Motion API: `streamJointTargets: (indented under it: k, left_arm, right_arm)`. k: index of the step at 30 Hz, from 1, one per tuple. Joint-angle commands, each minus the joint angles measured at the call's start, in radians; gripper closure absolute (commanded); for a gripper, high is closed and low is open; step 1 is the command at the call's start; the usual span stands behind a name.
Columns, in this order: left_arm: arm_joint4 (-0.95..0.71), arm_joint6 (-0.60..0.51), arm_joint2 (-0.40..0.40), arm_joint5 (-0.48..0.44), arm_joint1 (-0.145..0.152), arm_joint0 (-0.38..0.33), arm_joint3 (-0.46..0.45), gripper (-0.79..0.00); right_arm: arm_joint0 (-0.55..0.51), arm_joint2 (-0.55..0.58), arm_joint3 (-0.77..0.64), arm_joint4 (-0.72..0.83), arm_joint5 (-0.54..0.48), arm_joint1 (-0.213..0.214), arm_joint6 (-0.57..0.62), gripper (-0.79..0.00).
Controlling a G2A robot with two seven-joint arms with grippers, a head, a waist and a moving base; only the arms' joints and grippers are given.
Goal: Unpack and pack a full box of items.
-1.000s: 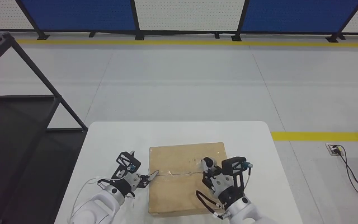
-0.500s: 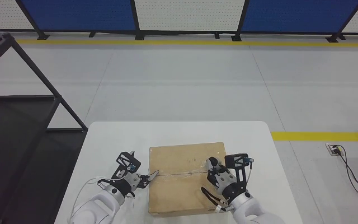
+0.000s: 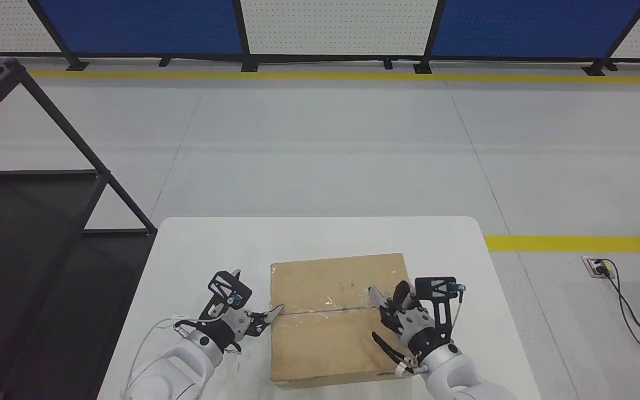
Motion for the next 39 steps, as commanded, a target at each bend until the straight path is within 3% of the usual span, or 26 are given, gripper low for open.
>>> streamJointTargets:
  k: [1,18,26,36,39]
  left_arm:
    - [0.000,0.000,0.000,0.000,0.000,0.000,0.000,-0.785]
    - [0.000,0.000,0.000,0.000,0.000,0.000,0.000,-0.785]
    - [0.000,0.000,0.000,0.000,0.000,0.000,0.000,-0.785]
    - [0.000,0.000,0.000,0.000,0.000,0.000,0.000,-0.785]
    - [0.000,0.000,0.000,0.000,0.000,0.000,0.000,-0.785]
  right_arm:
    - [0.001,0.001,-0.001,-0.002,0.009,0.002,-0.004,-0.785]
    - [-0.041,0.013,-0.052,-0.100,0.233,0.012,-0.087,-0.785]
    - [-0.080,-0.106,-0.087,-0.437,0.152,0.029,-0.132,-0.785]
    - [-0.082,-0.114,-0.080,-0.455,0.155,0.029,-0.133,-0.785]
    - [-0.052,-0.161,-0.042,-0.563,0.129,0.032,-0.117,-0.785]
